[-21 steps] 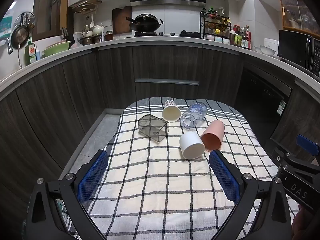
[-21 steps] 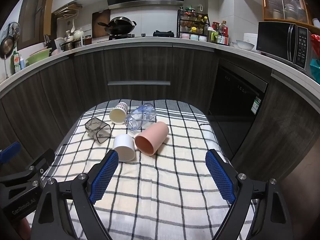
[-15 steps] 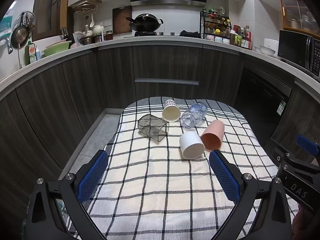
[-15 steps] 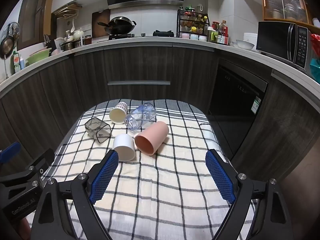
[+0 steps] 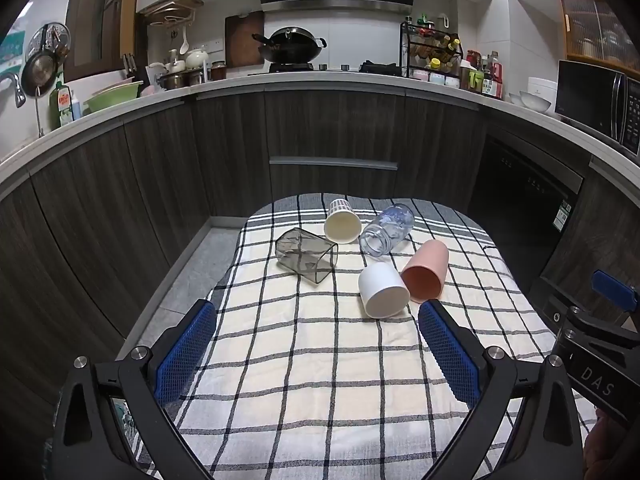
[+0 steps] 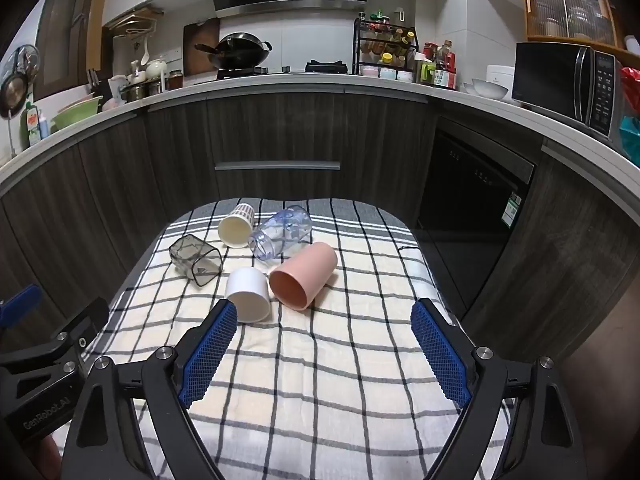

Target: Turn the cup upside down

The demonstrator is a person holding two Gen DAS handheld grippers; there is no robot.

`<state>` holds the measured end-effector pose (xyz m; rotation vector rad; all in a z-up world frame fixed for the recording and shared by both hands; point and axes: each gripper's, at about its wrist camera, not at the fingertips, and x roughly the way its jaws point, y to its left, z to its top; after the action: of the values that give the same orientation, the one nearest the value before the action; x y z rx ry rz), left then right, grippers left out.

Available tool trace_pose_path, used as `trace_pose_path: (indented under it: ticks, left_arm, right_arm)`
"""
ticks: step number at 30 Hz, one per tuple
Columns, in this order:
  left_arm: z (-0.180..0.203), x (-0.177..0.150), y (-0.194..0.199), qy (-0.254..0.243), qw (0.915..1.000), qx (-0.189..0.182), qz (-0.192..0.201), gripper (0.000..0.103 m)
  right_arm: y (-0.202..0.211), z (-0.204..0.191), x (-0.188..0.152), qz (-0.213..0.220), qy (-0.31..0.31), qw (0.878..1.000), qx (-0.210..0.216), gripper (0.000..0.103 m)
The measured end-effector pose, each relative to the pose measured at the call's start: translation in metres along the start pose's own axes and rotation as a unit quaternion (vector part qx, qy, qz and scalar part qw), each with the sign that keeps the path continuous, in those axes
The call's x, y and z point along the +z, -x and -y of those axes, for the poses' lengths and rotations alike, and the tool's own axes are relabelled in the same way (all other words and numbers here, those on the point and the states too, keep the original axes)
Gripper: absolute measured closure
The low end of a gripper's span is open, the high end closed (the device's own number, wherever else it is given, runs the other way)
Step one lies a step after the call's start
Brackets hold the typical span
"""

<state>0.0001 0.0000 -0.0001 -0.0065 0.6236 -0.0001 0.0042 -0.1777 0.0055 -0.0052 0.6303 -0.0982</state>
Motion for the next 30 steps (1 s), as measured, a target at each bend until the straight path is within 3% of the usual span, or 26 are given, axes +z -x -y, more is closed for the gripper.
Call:
trace_pose_path:
  ticks: [30]
  left_arm:
    - [0.0031,0.0006,-0.0037,0.0,1.0,-0.001,-0.001,0.0]
  right_arm:
    - [-0.0015,0.0007,0.0004,-0.002,0.002,1.0,0.001,0.014]
